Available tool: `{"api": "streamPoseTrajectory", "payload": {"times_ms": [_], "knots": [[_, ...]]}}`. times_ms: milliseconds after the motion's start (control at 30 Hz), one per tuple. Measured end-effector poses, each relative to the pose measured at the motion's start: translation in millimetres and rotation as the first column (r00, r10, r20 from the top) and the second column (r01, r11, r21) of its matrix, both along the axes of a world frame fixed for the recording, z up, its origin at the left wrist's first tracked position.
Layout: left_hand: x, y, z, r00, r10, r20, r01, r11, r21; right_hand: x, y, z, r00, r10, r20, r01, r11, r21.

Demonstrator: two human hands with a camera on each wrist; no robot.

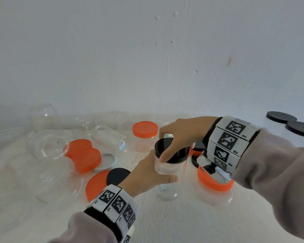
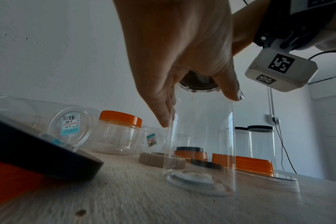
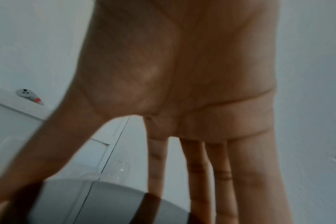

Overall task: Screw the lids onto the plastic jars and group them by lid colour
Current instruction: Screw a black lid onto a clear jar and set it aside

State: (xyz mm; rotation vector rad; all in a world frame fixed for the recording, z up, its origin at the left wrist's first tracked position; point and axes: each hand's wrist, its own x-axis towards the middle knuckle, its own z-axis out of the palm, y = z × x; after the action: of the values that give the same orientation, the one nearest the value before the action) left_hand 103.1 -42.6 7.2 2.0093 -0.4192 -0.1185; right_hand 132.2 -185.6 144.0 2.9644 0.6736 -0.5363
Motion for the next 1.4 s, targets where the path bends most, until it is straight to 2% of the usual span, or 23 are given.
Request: {"api": "streamPoseTrajectory", "payload": {"times_ms": [167, 333, 467, 567, 700, 800, 900, 1033, 1233, 1400], "knots": [[0.0, -0.6, -0.2, 1.000, 0.011, 0.005, -0.011, 1.000, -0.004, 0.6, -2.6, 5.1, 0.990, 0.116, -0.080, -0.116, 0.993, 0.004], [0.8, -0.4, -2.0, 1.000, 0.005, 0.009, -0.005, 1.000, -0.016, -0.2, -1.4, -3.5, 0.998, 0.056, 0.030, -0.058, 0.996, 0.070], [0.8, 0.4, -2.7, 1.000, 0.022, 0.006, -0.022, 1.000, -0.016, -2.7, 0.5, -12.6, 0.991, 0.005, 0.130, -0.009, 0.999, 0.033], [0.6, 0.2, -2.5, 1.000, 0.014, 0.011, -0.014, 1.000, -0.012, -1.8, -3.5, -6.7, 1.000, 0.002, 0.030, -0.004, 0.999, 0.039], [-0.3, -1.2, -0.7, 0.999, 0.022, 0.024, -0.022, 1.000, 0.013, -2.9, -6.5, 4.2, 0.992, 0.101, -0.072, -0.097, 0.994, 0.053], [-0.6, -1.3, -0.7, 1.000, 0.018, 0.019, -0.018, 1.000, 0.009, -2.9, -4.9, 4.4, 0.993, 0.113, -0.028, -0.112, 0.992, 0.054], [0.9, -0.5, -2.8, 1.000, 0.015, 0.002, -0.015, 1.000, -0.009, -4.4, -0.8, -0.2, 0.998, 0.063, 0.020, -0.063, 0.997, 0.033], [1.6, 0.6, -4.9, 1.000, 0.021, -0.002, -0.021, 1.000, -0.007, -6.2, 4.2, -6.6, 0.992, 0.027, 0.126, -0.021, 0.998, -0.051], [2.3, -0.4, -4.1, 0.999, 0.037, 0.022, -0.038, 0.999, 0.028, -5.3, 0.2, 4.0, 0.991, 0.106, -0.081, -0.110, 0.993, -0.051], [0.9, -0.7, -2.4, 0.999, 0.032, 0.015, -0.032, 0.999, 0.028, -3.4, 0.6, 2.1, 0.991, 0.132, -0.039, -0.132, 0.991, -0.002]]}}
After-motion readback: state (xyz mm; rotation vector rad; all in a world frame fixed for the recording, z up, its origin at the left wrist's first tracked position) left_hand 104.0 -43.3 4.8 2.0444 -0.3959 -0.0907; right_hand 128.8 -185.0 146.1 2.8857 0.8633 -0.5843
